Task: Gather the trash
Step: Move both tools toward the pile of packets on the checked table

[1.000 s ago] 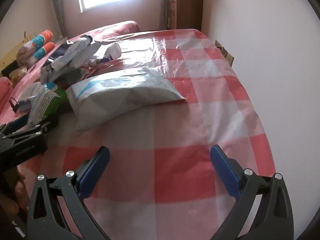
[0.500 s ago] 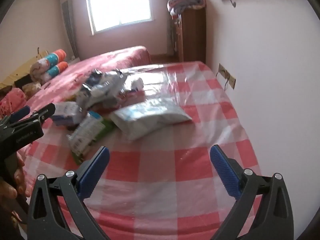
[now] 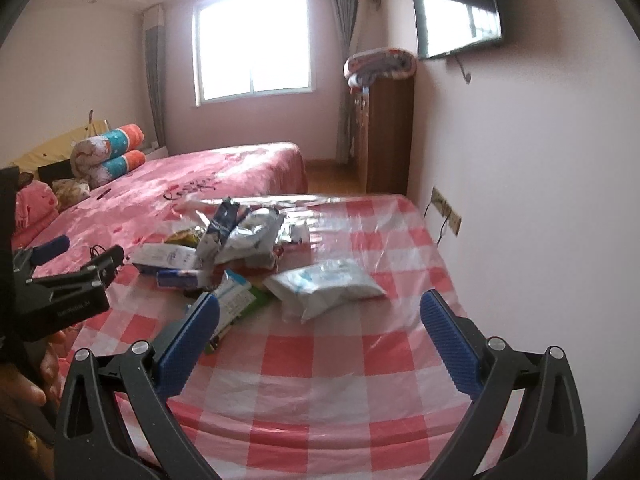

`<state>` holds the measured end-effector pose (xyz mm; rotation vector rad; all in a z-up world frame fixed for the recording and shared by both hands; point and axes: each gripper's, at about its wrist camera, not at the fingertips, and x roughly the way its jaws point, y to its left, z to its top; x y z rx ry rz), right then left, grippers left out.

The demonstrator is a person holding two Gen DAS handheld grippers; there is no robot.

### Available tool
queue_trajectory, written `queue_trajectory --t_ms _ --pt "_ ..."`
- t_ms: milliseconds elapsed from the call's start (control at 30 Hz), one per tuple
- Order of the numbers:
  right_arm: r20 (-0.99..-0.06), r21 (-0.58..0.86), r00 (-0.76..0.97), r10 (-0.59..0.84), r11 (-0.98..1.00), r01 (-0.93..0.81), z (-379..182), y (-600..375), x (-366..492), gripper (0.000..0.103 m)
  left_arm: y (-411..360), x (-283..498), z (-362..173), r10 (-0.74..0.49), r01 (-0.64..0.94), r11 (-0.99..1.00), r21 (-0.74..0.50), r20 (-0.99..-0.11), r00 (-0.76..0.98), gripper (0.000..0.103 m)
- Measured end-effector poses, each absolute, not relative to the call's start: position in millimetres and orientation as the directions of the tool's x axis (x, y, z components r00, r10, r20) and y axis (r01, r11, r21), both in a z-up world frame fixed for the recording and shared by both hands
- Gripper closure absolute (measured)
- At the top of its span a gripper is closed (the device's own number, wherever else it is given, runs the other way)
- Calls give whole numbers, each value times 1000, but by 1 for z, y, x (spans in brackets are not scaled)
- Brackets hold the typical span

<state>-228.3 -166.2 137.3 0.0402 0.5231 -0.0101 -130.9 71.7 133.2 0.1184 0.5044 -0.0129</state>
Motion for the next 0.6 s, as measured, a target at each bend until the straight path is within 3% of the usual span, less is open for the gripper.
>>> queue_trajectory --t_ms 600 --pt "-371 45 926 -71 995 95 182 -176 -270 4 98 -153 149 44 15 992 123 -458 888 4"
